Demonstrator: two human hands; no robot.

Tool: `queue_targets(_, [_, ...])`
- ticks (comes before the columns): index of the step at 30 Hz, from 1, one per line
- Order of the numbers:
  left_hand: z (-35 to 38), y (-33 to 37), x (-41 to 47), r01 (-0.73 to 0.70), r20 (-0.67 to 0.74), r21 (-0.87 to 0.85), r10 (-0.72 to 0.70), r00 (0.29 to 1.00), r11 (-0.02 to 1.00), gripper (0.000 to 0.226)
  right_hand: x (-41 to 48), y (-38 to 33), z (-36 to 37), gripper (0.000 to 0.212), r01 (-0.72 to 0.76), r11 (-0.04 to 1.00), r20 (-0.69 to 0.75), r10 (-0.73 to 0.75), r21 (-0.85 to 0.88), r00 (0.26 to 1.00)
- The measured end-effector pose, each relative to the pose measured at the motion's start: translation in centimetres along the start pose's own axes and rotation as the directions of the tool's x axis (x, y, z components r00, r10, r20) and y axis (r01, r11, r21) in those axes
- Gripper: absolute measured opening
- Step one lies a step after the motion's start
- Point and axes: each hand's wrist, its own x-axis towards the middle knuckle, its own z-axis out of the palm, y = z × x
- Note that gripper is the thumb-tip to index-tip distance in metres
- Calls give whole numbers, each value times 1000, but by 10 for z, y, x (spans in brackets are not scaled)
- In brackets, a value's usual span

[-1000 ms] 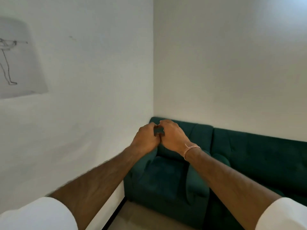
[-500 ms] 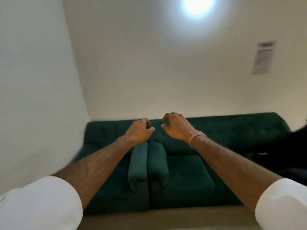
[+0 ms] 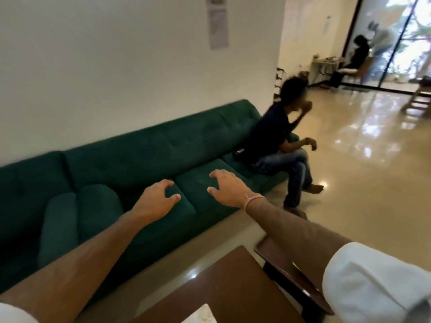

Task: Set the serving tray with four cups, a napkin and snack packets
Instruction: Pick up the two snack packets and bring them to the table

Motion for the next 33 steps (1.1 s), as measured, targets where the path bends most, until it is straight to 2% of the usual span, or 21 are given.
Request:
queue_targets(5, [141,34,50,14,163,6,-15,987,1000,58,5,158,28,53,-172,985,90,171,6,981])
queue_targets(11, [319,67,100,-8,370,65,-17,929,998,56,-9,328,88,51,-334,942,158,328,11,931])
queue_targets(16, [468,90,123,-62,547,71,13,837,996,55,-41,452,144,48,-459,888,217,452,-17,866])
queue_targets(22, [620,110,135,-95,657,78,20,754,992,53,-74,564,196,49,-607,792,222,605,-69,765])
queue_targets(25, [678,116,139,16,664,34,-34,747,999,59,-83,604,217,62,-713,701,205,703,-38,681])
queue_targets(29, [721,128,151,233,515,-101,-149,844,967,61,-94,626,237,89,-835,535,165,819,124,549])
queue_targets(31, [731,138,157,251,422,-179,-156,893,951,63,-104,624,244,90,-842,494,157,834,215,529])
queue_targets(33, [738,148,165,175,343,-251,-82,936,952,63,-117,620,249,88,-843,462,162,842,275,514])
